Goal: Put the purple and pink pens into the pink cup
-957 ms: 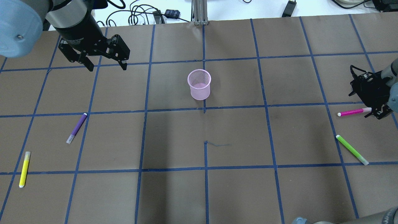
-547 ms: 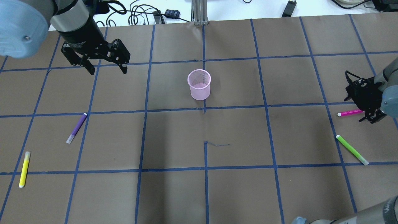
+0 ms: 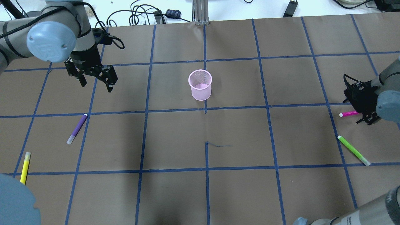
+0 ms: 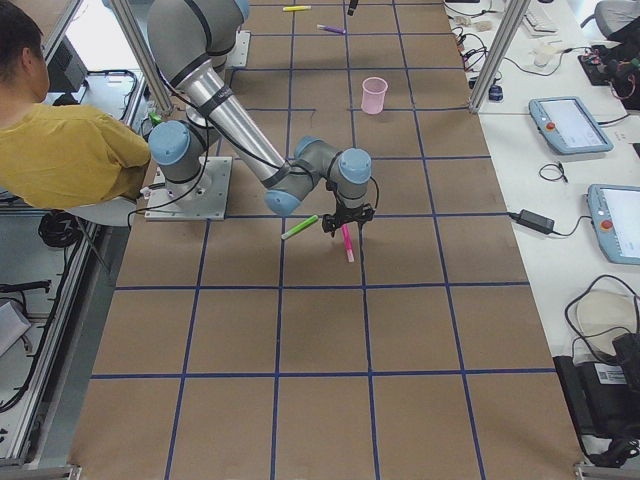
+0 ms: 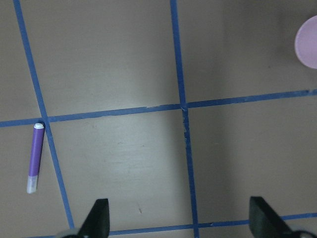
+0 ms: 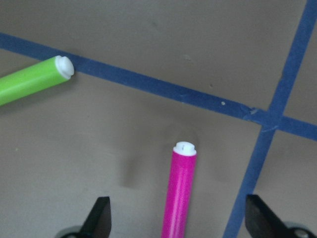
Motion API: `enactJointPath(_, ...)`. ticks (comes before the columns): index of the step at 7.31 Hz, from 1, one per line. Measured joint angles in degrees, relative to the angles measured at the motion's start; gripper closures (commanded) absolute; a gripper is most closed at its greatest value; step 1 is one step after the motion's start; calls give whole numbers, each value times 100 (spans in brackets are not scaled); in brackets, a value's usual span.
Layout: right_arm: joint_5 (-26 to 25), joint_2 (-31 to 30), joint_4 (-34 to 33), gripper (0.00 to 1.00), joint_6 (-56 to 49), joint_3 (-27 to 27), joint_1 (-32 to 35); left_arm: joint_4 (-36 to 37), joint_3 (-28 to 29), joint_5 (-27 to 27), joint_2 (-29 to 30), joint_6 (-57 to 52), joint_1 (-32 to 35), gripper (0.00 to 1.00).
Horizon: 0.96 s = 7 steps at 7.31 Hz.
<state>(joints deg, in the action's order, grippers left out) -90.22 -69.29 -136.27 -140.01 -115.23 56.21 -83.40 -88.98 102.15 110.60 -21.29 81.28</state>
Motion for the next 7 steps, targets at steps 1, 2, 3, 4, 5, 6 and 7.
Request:
enactJointPath(1, 27, 23, -130, 34, 0, -91, -23, 351, -142, 174, 343, -538, -289, 0)
enactJointPath(2, 40, 28, -334, 45, -1, -185, -31, 852, -324, 368, 602, -1174, -473, 0)
enactJointPath(3, 47, 23, -478, 69, -11, -244, -31, 1368, -475, 572, 795, -1934, -581, 0)
enactJointPath(4, 51, 11, -542, 95, -24, -267, -34, 1701, -551, 668, 942, -2409, -634, 0)
enactJointPath(5, 50, 4, -563, 100, -27, -276, -35, 1849, -577, 685, 1053, -2584, -661, 0)
enactJointPath(6, 49, -7, -567, 100, -21, -277, -35, 1936, -579, 682, 1145, -2642, -689, 0)
enactJointPath(7, 48, -22, -561, 100, -12, -270, -35, 2001, -563, 673, 1224, -2665, -716, 0)
